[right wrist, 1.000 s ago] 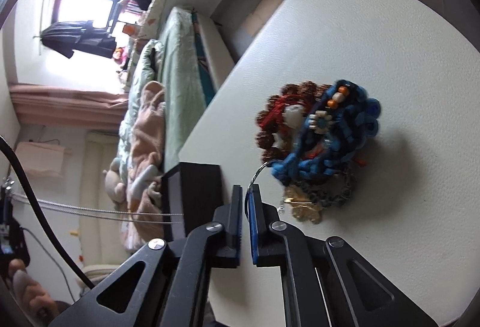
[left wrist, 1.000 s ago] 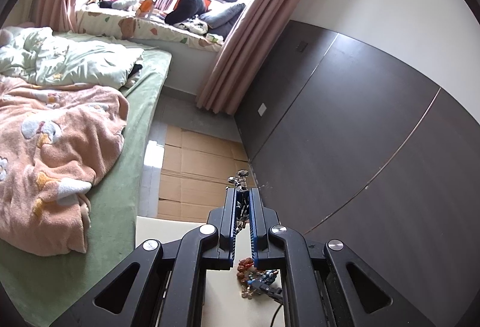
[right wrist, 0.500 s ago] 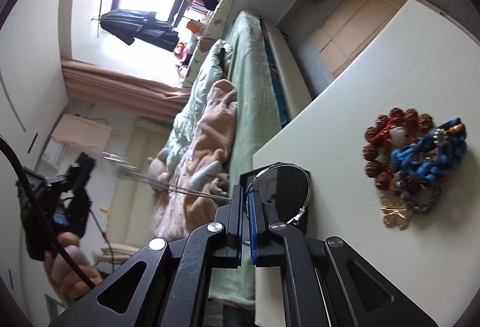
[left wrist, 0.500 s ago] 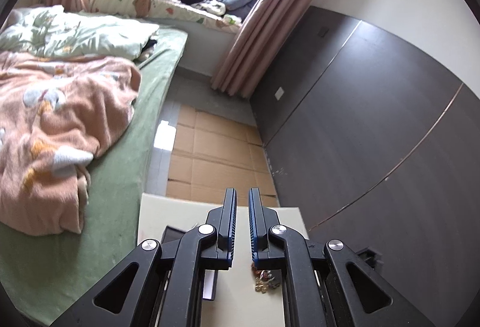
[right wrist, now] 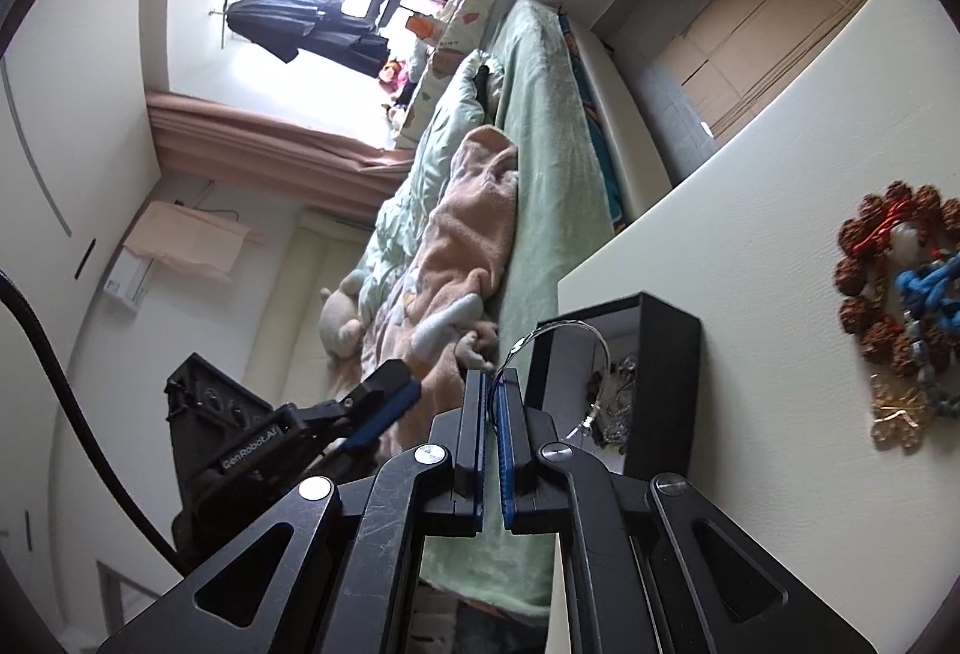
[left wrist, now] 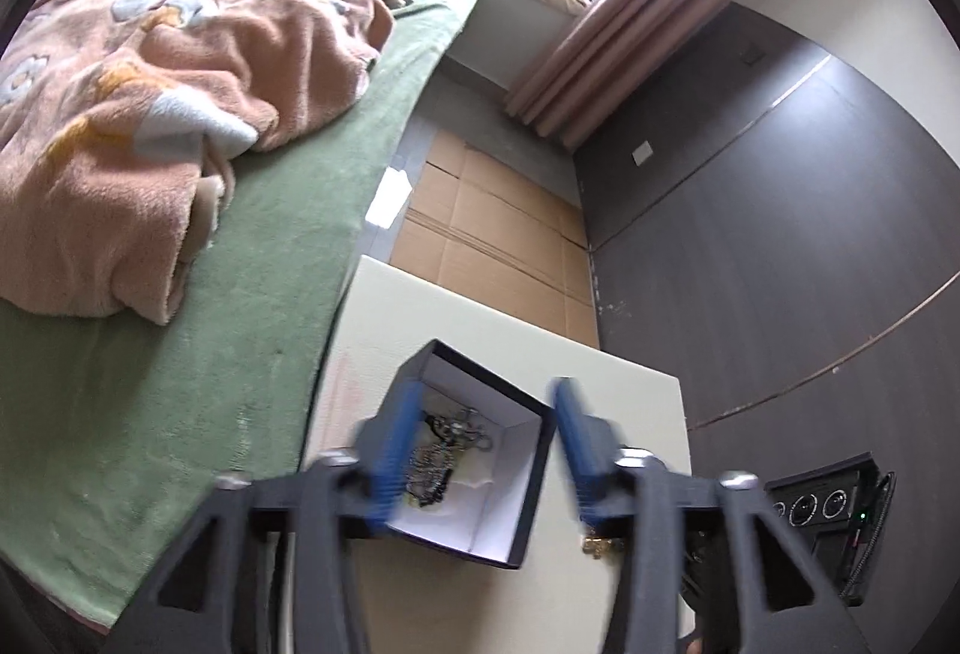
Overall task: Organize jewelry
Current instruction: 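Open the left tool to drop the silver chain into the box, then grasp the blue braided cord with the right tool and pull it from the pile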
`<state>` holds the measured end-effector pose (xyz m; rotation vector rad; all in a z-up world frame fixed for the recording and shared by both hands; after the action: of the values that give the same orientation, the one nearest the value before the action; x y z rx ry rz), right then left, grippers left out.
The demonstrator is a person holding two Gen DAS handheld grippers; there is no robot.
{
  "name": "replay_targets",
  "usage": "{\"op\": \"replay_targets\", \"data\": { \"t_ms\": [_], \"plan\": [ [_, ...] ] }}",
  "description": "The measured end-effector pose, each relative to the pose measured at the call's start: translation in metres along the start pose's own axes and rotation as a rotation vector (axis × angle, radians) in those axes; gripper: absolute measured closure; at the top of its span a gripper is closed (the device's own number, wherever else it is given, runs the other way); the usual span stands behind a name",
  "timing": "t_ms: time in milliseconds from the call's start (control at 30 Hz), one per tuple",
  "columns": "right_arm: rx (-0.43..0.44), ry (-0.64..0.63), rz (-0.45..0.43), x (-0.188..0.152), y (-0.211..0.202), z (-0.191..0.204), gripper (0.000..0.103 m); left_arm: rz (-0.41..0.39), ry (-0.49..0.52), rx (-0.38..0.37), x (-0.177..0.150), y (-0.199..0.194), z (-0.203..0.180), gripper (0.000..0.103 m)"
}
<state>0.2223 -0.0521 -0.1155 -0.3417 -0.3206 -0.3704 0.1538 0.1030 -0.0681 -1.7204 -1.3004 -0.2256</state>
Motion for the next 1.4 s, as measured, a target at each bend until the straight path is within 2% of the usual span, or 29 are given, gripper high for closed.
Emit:
{"op": "replay_targets", "data": {
  "t_ms": [33,167,233,300,333,367,500,567,667,767,933,1200,1333,1400],
  "plan": [
    [-0.002,-0.003,0.007,-0.004,0.003,-0.001,0.097,-0.011,-0.006,0.007,0.000,-0.001,0.004,0.034],
    [-0.040,-0.021,0.040,-0.017,0.022,-0.005,0.097,-0.012,-0.040,0.023,0.000,0.001,0.017,0.034],
    [-0.094,-0.028,0.058,-0.023,0.033,-0.010,0.096,-0.010,-0.049,0.020,0.000,0.001,0.019,0.034],
    [-0.183,-0.047,0.099,-0.029,0.043,-0.019,0.075,-0.018,-0.035,0.025,0.002,-0.001,0.019,0.034],
    [-0.235,-0.061,0.112,-0.031,0.046,-0.025,0.049,-0.020,-0.030,0.027,0.003,0.000,0.020,0.033],
    [-0.240,-0.063,0.105,-0.031,0.047,-0.026,0.043,-0.021,-0.025,0.027,0.003,-0.001,0.019,0.033],
    [-0.242,-0.116,0.110,-0.030,0.041,-0.020,0.041,-0.012,-0.041,0.022,0.001,0.000,0.022,0.033],
    [-0.248,-0.139,0.112,-0.029,0.034,-0.019,0.035,-0.014,-0.037,0.022,0.000,0.000,0.022,0.033],
    [-0.277,-0.165,0.109,-0.027,0.017,-0.022,0.033,-0.016,-0.029,0.017,-0.002,0.000,0.019,0.033],
    [-0.290,-0.149,0.055,-0.017,-0.010,-0.028,0.033,-0.007,-0.012,0.010,-0.008,0.002,0.012,0.033],
    [-0.370,-0.123,-0.054,0.012,-0.065,-0.051,0.033,0.000,0.038,-0.013,-0.022,0.005,-0.008,0.033],
    [-0.494,-0.055,-0.127,0.036,-0.128,-0.092,0.033,0.029,0.145,-0.075,-0.053,0.013,-0.052,0.033],
    [-0.524,-0.034,-0.150,0.043,-0.148,-0.105,0.033,0.056,0.193,-0.097,-0.069,0.020,-0.072,0.033],
    [-0.540,-0.023,-0.159,0.045,-0.154,-0.110,0.033,0.075,0.230,-0.106,-0.082,0.025,-0.084,0.038]
  ]
}}
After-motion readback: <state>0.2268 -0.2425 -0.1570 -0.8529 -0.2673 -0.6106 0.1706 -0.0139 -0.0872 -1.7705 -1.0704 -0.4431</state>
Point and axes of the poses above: each gripper's, at about its wrist camera, not at the fingertips, and y roughly the way its jaws point, z to its left, x to its top, the point moved 7 cm from there along y, roughly the way its jaws point, and after that the axes turned 13 degrees about -z, right-handed, at the moved point
